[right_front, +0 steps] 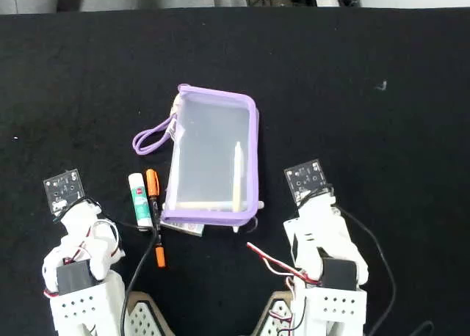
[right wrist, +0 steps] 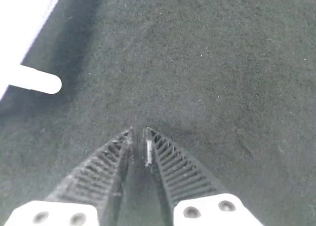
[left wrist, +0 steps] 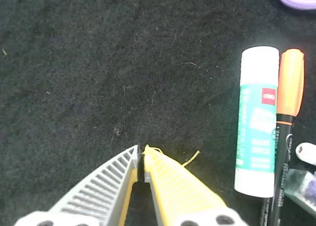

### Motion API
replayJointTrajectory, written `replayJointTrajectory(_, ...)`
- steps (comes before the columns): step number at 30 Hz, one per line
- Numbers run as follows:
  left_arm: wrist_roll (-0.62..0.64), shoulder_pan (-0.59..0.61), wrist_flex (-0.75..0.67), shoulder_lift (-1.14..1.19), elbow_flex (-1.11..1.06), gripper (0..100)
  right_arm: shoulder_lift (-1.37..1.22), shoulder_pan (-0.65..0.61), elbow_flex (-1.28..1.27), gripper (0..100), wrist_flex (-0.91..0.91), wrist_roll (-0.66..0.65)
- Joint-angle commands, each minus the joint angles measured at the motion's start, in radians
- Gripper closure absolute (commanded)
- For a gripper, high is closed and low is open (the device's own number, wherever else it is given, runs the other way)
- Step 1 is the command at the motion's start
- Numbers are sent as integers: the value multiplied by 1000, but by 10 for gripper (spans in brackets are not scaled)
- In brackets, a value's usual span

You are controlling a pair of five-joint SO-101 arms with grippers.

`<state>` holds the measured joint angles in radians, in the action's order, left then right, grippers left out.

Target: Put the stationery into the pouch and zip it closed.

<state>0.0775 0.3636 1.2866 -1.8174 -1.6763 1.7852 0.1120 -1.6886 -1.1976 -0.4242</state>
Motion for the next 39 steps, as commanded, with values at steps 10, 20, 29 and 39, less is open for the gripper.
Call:
replayJointTrajectory(10,0,-5,-12,-5,-22,970,4,11,-1,965,12,-9)
replayJointTrajectory(20,0,-5,-12,-5,-22,970,7,6,-1,965,12,-5)
replayJointTrajectory(29,0,-4,-12,-5,-22,970,8,-83,19,963,28,-75)
replayJointTrajectory(39,0,-2,-12,-5,-22,970,-1,-169,208,962,310,-264)
